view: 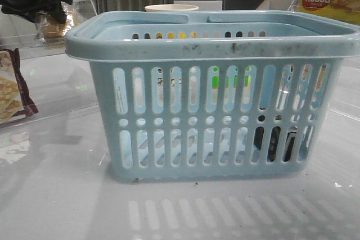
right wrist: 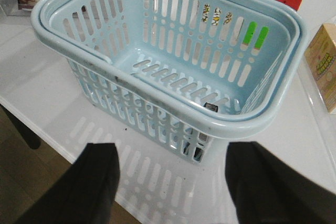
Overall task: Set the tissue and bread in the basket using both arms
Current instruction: 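Close the left gripper on the packaged bread and lift it, then carry the bread over the blue basket and open the left gripper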
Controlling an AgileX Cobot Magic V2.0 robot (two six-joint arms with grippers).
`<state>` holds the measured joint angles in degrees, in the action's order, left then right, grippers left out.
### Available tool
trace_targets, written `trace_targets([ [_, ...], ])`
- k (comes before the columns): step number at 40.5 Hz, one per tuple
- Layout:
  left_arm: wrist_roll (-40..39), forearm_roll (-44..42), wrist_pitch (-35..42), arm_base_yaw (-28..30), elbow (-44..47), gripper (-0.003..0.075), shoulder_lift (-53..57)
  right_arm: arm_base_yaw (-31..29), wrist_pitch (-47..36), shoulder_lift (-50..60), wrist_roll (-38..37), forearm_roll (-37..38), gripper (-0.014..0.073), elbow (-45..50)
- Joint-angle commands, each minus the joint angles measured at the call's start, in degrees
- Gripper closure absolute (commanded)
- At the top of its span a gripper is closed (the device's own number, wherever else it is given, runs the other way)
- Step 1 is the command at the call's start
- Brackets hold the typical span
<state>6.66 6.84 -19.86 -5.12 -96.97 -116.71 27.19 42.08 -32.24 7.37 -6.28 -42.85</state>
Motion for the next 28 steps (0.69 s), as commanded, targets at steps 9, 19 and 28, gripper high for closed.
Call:
trace_targets([
  [9,-0.6,0.8,-2.5,-0.4,-2.1,0.0486,8.1,-0.1,-4.1,0.0,0.8,-0.3,0.0053,-1.5],
  [19,-0.5,0.8,-10.5,-2.2,-2.1,0.0556,18.5,-0.1,-4.1,0.0,0.8,-0.3,0.0053,-1.5],
  [28,9.0,1.3,-21.8,-9.9,-2.0,0.0573,27.2,-0.1,-4.1,0.0,0.8,-0.3,0.0053,-1.5],
])
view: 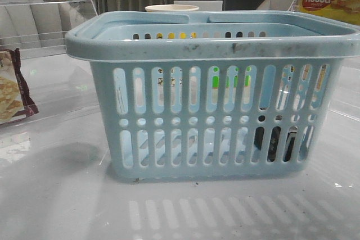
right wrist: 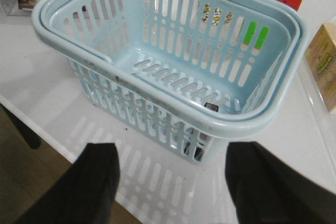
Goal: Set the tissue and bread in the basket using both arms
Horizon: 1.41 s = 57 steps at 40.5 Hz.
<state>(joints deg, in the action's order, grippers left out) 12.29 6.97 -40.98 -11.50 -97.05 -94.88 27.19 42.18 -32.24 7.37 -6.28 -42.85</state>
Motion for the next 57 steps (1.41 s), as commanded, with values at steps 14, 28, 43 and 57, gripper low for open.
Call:
trace_targets([
  [14,6.3,1.2,-10.7,-21.0,-0.4,0.0573,6.7,-0.1,-4.2,0.0,0.8,-0.3,0.0053,-1.5],
  [28,6.3,1.2,-8.5,-28.7,0.5,0.0562,-1.2,-0.1,-4.2,0.0,0.8,-0.3,0.0053,-1.5],
  [43,6.3,1.8,-7.2,-28.6,0.3,0.023,-2.6,-0.1,-4.2,0.0,0.8,-0.3,0.0053,-1.5],
  [57,6.6,3.8,-10.0,-29.0,9.4,0.0232,13.2,-0.1,-4.2,0.0,0.8,-0.3,0.0053,-1.5],
])
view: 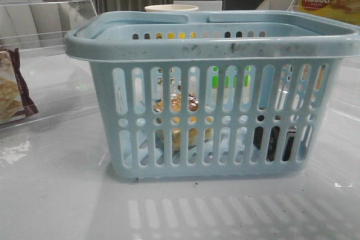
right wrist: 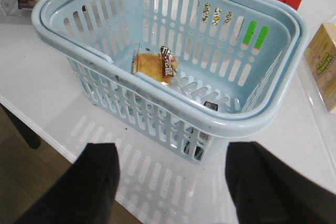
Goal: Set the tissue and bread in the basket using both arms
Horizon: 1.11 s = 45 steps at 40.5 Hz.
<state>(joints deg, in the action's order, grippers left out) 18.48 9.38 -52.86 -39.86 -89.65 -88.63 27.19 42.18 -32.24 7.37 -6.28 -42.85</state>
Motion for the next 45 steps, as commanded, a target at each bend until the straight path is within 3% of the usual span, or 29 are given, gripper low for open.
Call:
trace_targets([
  [1,0.5,1.4,1.8,-0.7,3.2,0.0232,8.3,-0.1,-4.2,0.0,0.8,-0.3,0.0053,-1.5],
  [25,0.5,0.3,1.3,-0.6,37.5,0.0232,45.1,-0.1,-4.1,0.0,0.8,-0.3,0.0053,-1.5],
  [34,-12.9,-11.1,1.4,-0.6,43.5,0.0232,52.5,-0.1,-3.6,0.0,0.8,-0.3,0.0053,-1.5],
  [45,-12.9,-11.5,3.1,-0.6,45.4,0.0239,53.3,-0.1,-3.5,0.0,0.8,0.1,0.0057,-1.5],
])
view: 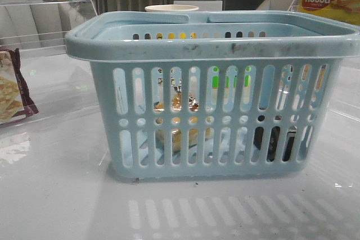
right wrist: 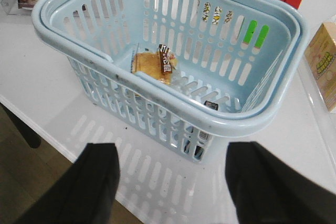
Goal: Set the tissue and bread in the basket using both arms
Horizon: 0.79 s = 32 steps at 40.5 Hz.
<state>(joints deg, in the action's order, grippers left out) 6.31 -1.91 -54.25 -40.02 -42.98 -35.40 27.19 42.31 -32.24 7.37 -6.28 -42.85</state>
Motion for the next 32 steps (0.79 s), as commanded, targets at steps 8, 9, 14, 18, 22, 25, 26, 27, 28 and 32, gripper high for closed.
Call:
trace_targets([
  [8,-0.8,-0.2,4.8,-0.4,-1.1,0.0407,0.0,-0.1,-2.0,0.0,0.8,1.2,0.0235,-1.5],
  [9,-0.8,-0.2,4.8,-0.4,-1.1,0.0434,0.0,-0.1,-1.9,0.0,0.8,1.2,0.0272,-1.5],
  [14,-0.8,-0.2,4.9,-0.4,-1.1,0.0539,0.0,-0.1,-1.5,0.0,0.8,1.2,0.0423,-1.5],
  [18,-0.8,-0.2,5.6,-0.4,-1.1,0.0611,0.0,-0.1,-1.5,0.0,0.8,1.2,0.0528,-1.5],
  [22,-0.8,-0.1,6.3,-0.4,-1.1,0.0629,0.0,-0.1,-1.5,0.0,0.8,1.2,0.0536,-1.5],
  [25,-0.8,-0.1,6.2,-0.4,-1.1,0.0629,0.0,-0.1,-1.4,0.0,0.8,1.2,0.0536,-1.5],
  [26,-0.8,-0.1,6.2,-0.4,-1.1,0.0629,0.0,-0.1,-1.4,0.0,0.8,1.2,0.0536,-1.5],
  [27,-0.8,-0.1,6.2,-0.4,-1.1,0.0629,0.0,-0.1,-1.4,0.0,0.8,1.2,0.0536,-1.5],
  [28,-0.8,-0.1,6.2,-0.4,-1.1,0.0629,0.0,-0.1,-1.4,0.0,0.8,1.2,0.0536,-1.5],
  [32,-0.8,-0.1,6.2,-0.4,-1.1,0.0629,0.0,-0.1,-1.4,0.0,0.8,1.2,0.0536,-1.5],
])
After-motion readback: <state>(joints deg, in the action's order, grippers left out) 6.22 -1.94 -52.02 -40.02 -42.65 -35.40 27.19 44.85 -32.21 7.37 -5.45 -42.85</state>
